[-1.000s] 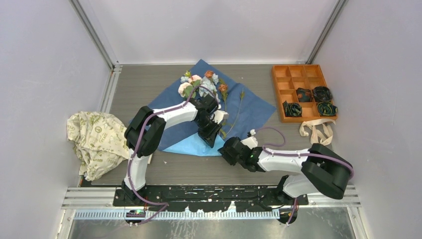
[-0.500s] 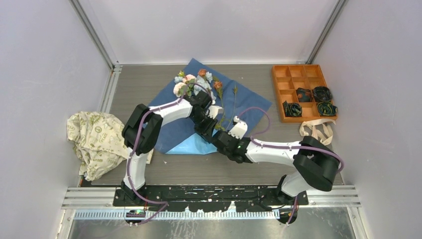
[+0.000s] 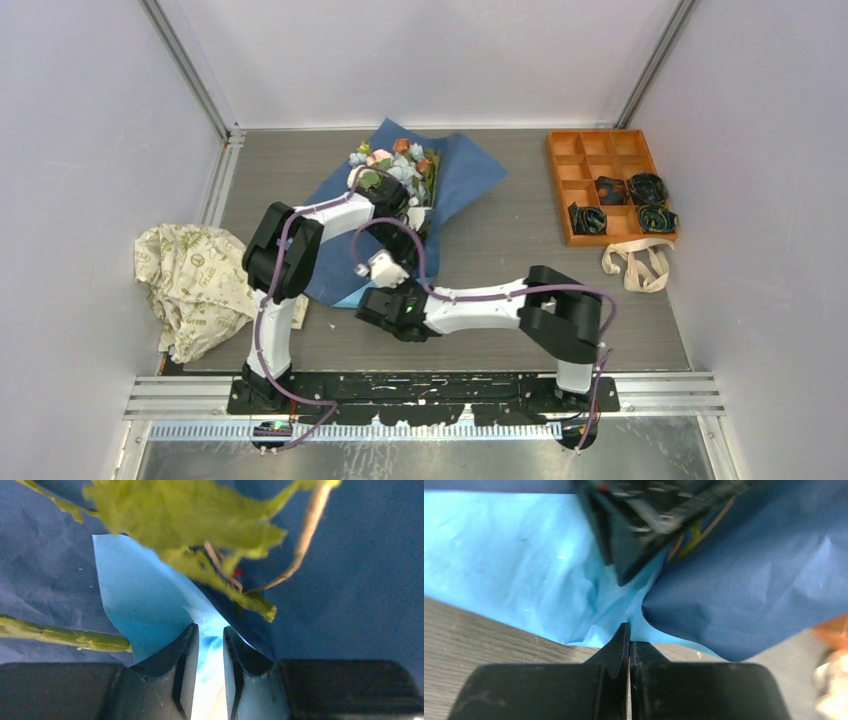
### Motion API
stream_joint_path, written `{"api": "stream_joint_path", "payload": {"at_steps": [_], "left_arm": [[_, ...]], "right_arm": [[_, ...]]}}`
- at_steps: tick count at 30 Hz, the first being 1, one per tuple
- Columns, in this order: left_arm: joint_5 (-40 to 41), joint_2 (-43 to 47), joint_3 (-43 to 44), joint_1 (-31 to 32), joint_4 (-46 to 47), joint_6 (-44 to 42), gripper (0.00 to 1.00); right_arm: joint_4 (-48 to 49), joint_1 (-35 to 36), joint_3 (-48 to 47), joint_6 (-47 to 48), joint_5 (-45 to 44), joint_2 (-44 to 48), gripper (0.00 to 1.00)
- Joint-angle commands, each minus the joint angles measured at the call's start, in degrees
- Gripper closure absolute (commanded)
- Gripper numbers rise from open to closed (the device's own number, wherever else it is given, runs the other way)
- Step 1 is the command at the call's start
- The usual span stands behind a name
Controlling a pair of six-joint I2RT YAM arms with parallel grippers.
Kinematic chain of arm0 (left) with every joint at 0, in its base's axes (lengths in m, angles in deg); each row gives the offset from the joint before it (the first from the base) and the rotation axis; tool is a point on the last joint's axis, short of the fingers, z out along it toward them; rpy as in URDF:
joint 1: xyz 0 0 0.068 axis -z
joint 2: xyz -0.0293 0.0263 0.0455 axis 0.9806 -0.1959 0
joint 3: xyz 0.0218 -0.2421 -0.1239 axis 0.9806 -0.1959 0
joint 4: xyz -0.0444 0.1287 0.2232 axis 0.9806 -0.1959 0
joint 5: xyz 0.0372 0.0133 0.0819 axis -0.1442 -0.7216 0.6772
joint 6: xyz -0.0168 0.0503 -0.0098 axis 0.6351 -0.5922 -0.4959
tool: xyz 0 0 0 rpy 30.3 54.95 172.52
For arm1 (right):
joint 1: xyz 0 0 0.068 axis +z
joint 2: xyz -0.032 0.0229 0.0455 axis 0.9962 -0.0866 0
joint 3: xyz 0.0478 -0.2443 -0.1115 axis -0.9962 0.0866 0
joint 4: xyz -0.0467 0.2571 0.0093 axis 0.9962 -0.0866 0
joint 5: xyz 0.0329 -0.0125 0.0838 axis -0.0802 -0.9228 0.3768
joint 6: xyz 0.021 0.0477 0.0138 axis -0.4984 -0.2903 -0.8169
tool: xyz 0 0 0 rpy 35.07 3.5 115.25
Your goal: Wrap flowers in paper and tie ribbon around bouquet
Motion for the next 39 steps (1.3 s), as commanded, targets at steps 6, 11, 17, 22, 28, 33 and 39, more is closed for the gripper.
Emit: {"api": "stream_joint_path", "payload": {"at_steps": [6, 11, 17, 22, 28, 33, 39], "left_arm": [[-2.3, -0.9, -0.6, -8.2, 1.2, -1.2, 0.66], [-8.0, 4.4, 1.7, -17.2, -1.2, -1.1, 0.52], [-11.3, 13.0, 4.0, -28.2, -3.0, 0.5, 0.39], [-11.2, 21.2, 1.2, -37.4, -3.9, 4.9, 0.01], [-17.7, 33.1, -11.5, -37.9, 6.3, 15.4, 0.00], [-1.6, 33.1, -12.3, -27.0, 12.9, 19.8, 0.00], [6.6, 26.1, -5.6, -20.7, 11.7, 21.0, 0.00]], "right_arm": [[2.4, 4.4, -8.4, 36.9, 2.0, -10.8, 0.99], [0.6, 4.5, -10.0, 39.8, 4.8, -14.7, 0.99], [-1.0, 4.5, -12.4, 40.2, 5.6, -17.6, 0.99], [-1.7, 4.5, -14.0, 40.8, 4.9, -19.3, 0.99], [-2.0, 4.5, -14.1, 41.3, 5.1, -19.6, 0.99], [-1.8, 4.5, -13.8, 41.9, 4.9, -20.0, 0.99], [-2.5, 4.5, -14.3, 42.9, 3.9, -19.9, 0.99]]}}
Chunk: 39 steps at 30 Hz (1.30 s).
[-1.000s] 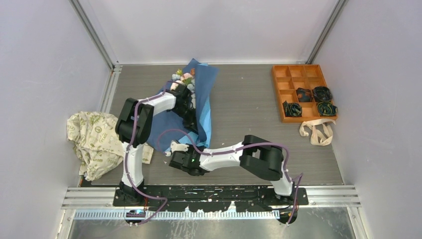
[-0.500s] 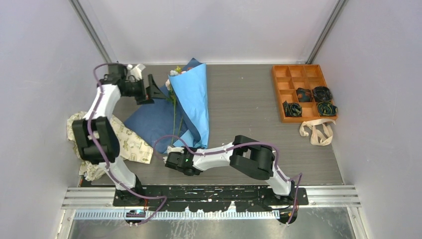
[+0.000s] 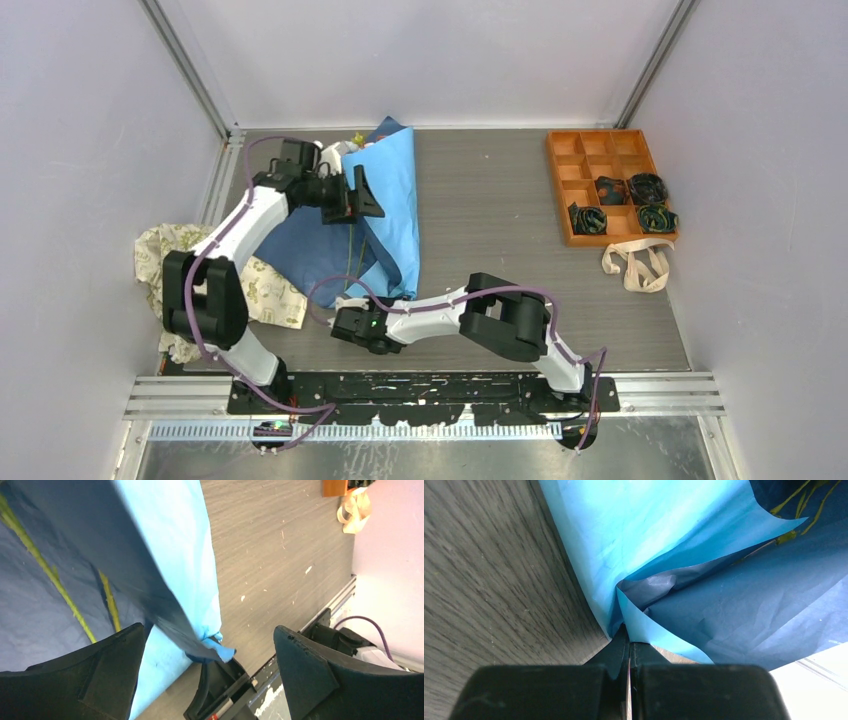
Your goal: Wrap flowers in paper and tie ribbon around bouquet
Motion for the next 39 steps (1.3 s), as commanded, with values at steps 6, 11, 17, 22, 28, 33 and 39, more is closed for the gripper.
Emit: {"api": "stream_joint_path", "payload": {"at_steps": [6, 11, 17, 22, 28, 33, 39], "left_arm": [[10.2, -7.3, 6.0, 0.9, 1.0, 0.9, 0.21], [9.1, -8.7, 4.5, -0.3, -1.7, -0.6, 0.96], [9.5, -12.4, 1.9, -4.6, -0.9, -2.7, 1.00], [9.1, -20.0, 2.5, -7.9, 0.5, -4.1, 1.00], [5.9, -24.1, 1.5, -8.0, 1.6, -4.3, 0.99], [6.6, -23.6, 1.4, -8.0, 2.2, -4.9, 0.99], [7.7, -23.2, 2.8, -8.1, 2.0, -5.9, 1.00]], "right_arm": [[0.4, 0.3, -0.9, 1.0, 1.0, -0.6, 0.99], [0.4, 0.3, -0.9, 1.0, 0.1, 0.3, 0.89], [-3.6, 0.4, -2.0, -0.9, 2.0, 5.7, 0.45], [-8.1, 0.6, -0.9, -1.4, 25.9, 22.9, 0.36], [-3.9, -8.7, 2.4, -9.8, 72.9, 34.9, 0.35], [20.9, -20.6, 9.4, -30.3, 75.9, 31.5, 0.49], [25.8, -26.1, 10.6, -38.2, 70.2, 20.1, 0.86]]}}
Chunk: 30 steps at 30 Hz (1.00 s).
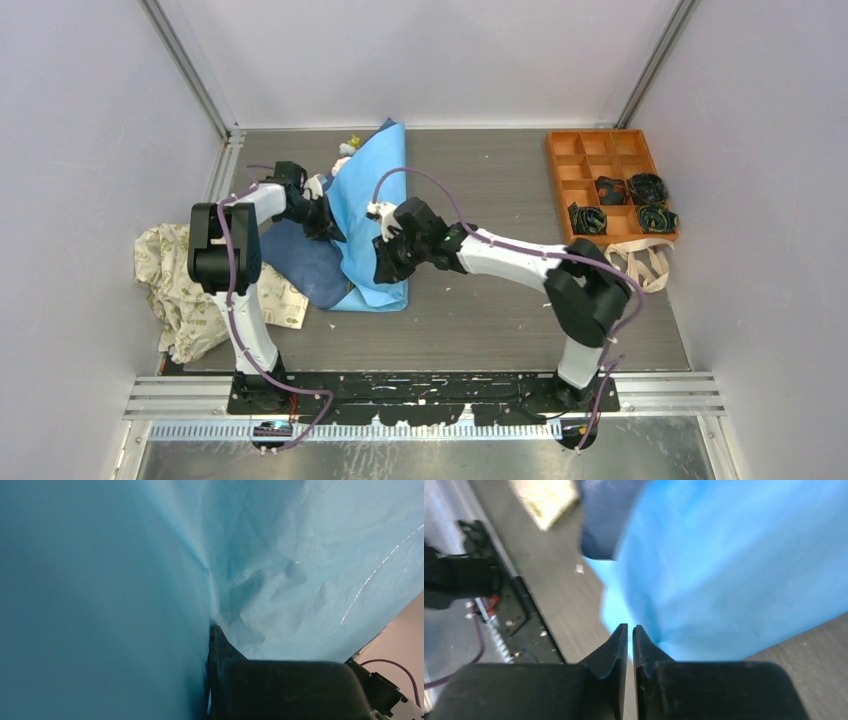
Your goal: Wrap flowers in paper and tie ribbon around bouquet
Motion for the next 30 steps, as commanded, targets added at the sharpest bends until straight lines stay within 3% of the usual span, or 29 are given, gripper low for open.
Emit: {"api": "stream_joint_path", "payload": {"at_steps": [1, 6, 7, 9, 11, 13, 16, 17, 19, 22, 30], "left_arm": [[2.2, 0.5, 1.0, 0.3, 1.2, -2.7, 1.00], [3.9, 0.7, 5.2, 0.1, -0.2, -4.6, 0.98], [4.1, 0.9, 6.3, 0.0, -0.7, -4.9, 0.92], [4.3, 1.7, 9.3, -0.6, -2.7, -5.2, 0.67], [4.5, 4.3, 12.7, -2.6, -5.0, -4.9, 0.50], [5.4, 9.4, 14.0, -4.2, -5.2, -4.6, 0.40], [4.4, 20.7, 8.7, -2.5, -3.1, -5.4, 0.32], [2.2, 24.3, 5.6, 0.0, -2.6, -6.1, 0.36], [-2.2, 31.7, -1.5, 7.8, -2.2, -8.9, 0.58], [-7.6, 32.7, -9.2, 16.6, -4.8, -12.4, 0.85], [-8.4, 16.4, -8.6, 19.1, -9.1, -15.5, 0.94]], "right_arm": [[8.9, -1.8, 5.8, -10.0, -0.6, -3.8, 0.89], [11.0, -2.7, 14.4, -10.8, -3.1, -5.8, 0.97], [11.2, -2.7, 15.4, -11.1, -3.4, -6.5, 0.98], [11.2, -2.7, 17.0, -11.9, -4.4, -7.1, 0.99], [13.0, -2.6, 18.3, -12.6, -5.4, -6.5, 0.99], [13.0, -2.6, 19.0, -13.0, -6.5, -5.9, 0.99], [12.7, -2.7, 18.6, -13.6, -6.8, -6.2, 0.99], [12.9, -2.7, 18.4, -13.9, -6.5, -6.5, 0.99], [13.3, -2.7, 17.9, -15.3, -6.1, -7.3, 0.99], [14.3, -3.1, 17.5, -18.0, -5.2, -8.2, 0.99], [20.4, -4.3, 18.6, -27.2, -2.7, -10.2, 0.99]]}}
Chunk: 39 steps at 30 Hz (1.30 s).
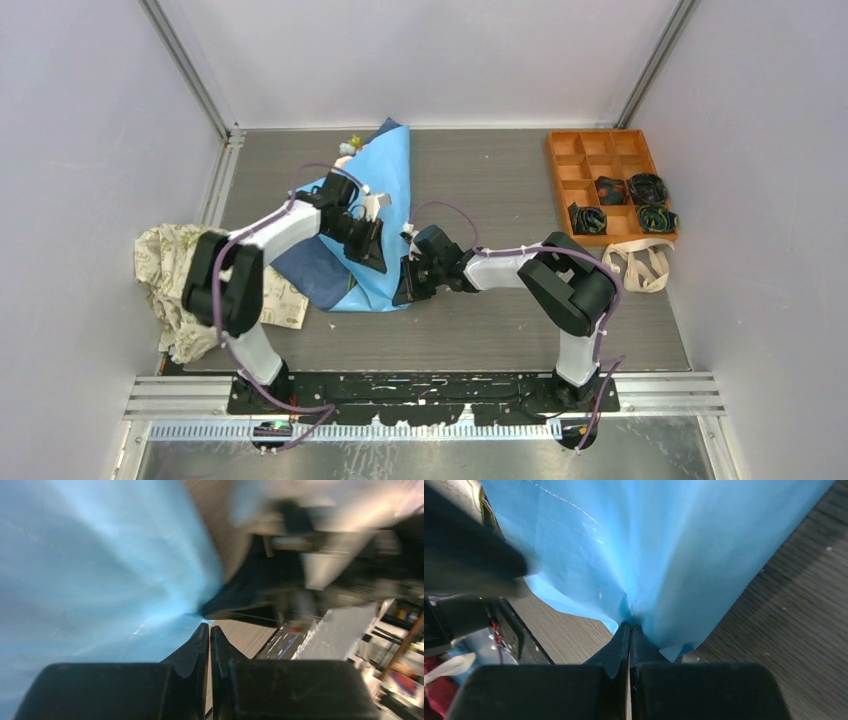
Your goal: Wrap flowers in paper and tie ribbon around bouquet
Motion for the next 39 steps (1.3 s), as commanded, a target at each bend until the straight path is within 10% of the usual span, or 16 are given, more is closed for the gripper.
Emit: {"api": "stream_joint_path", "payload": {"at_steps": [1, 15, 39], "left_arm": [[0.0, -7.2, -0.5, -1.3, -3.4, -2.6, 0.95], [9.0, -21.1, 0.5, -2.7, -7.5, -7.6, 0.95], [4.6, -23.9, -0.3, -2.7, -9.4, -9.3, 0.95]], "right_arm": [[4.8, -0.5, 1.9, -6.7, -2.4, -2.5, 0.99], [9.2, -10.8, -7.1, -13.5, 7.8, -10.5, 0.99], [-14.1, -29.2, -99.0, -18.0, -2.1, -56.7, 0.99]]}}
